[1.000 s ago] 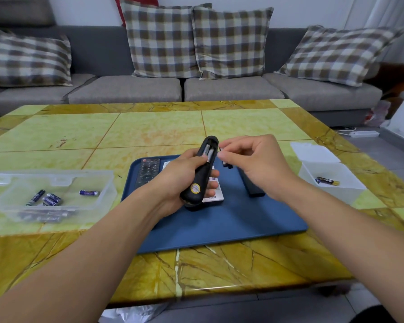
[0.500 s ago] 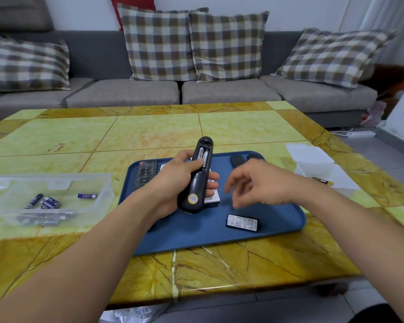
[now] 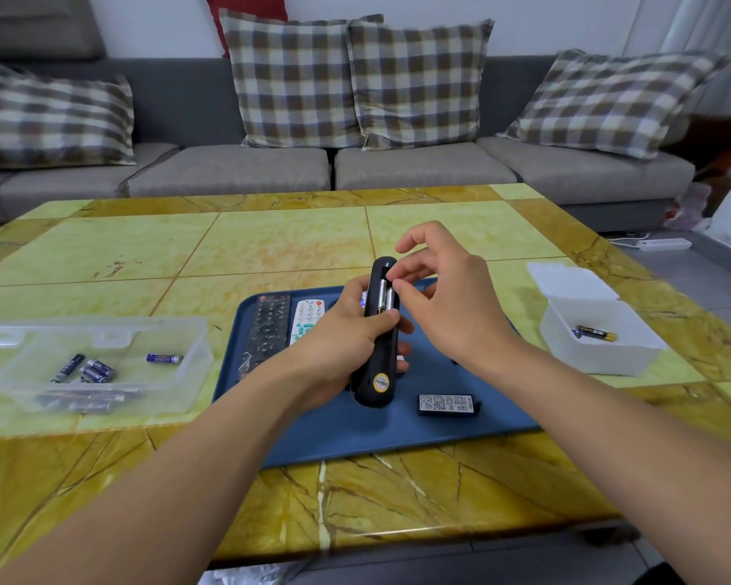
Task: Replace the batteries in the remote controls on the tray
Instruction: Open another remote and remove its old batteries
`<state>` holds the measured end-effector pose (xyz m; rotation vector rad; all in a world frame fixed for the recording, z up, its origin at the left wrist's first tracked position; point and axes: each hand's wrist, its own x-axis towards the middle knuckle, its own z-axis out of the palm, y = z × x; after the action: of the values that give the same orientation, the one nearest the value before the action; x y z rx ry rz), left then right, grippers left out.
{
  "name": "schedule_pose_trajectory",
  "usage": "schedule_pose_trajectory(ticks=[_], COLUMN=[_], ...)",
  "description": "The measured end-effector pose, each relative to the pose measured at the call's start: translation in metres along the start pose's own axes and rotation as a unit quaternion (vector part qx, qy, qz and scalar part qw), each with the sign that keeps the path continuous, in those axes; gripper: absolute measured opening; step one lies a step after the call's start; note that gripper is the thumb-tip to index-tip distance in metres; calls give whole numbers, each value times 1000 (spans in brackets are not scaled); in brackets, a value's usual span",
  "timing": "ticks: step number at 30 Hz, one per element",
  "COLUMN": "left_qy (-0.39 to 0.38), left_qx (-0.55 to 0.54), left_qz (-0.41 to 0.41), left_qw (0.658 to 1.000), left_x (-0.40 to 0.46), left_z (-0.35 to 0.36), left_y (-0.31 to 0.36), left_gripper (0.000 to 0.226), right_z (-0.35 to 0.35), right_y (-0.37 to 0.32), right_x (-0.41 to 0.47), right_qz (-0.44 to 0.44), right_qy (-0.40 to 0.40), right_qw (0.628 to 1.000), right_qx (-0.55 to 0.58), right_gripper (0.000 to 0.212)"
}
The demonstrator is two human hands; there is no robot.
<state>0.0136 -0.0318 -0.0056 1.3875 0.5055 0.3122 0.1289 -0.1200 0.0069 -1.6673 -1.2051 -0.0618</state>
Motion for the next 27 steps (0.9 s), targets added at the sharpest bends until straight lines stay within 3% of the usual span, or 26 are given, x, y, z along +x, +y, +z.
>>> schedule_pose_trajectory(ticks=[12,21,25,27], left_qy=[-13,-3,17,16], left_qx=[70,114,92,85], left_qz=[42,67,72,64], left_qw=[997,991,993,994], left_x=[-4,-4,0,1], left_z=[-4,-6,-5,-4], left_y=[-1,1,3,2], left_gripper=[51,30,30,32], right_z=[7,8,9,8], right_y=[-4,-6,-5,-6], right_x=[0,6,2,3], right_qz=[-20,-7,62,171], right_qy=[-6,-1,36,80], right_qw=[998,999,995,957], right_qx=[-51,-40,68,222], right_gripper=[31,21,12,14])
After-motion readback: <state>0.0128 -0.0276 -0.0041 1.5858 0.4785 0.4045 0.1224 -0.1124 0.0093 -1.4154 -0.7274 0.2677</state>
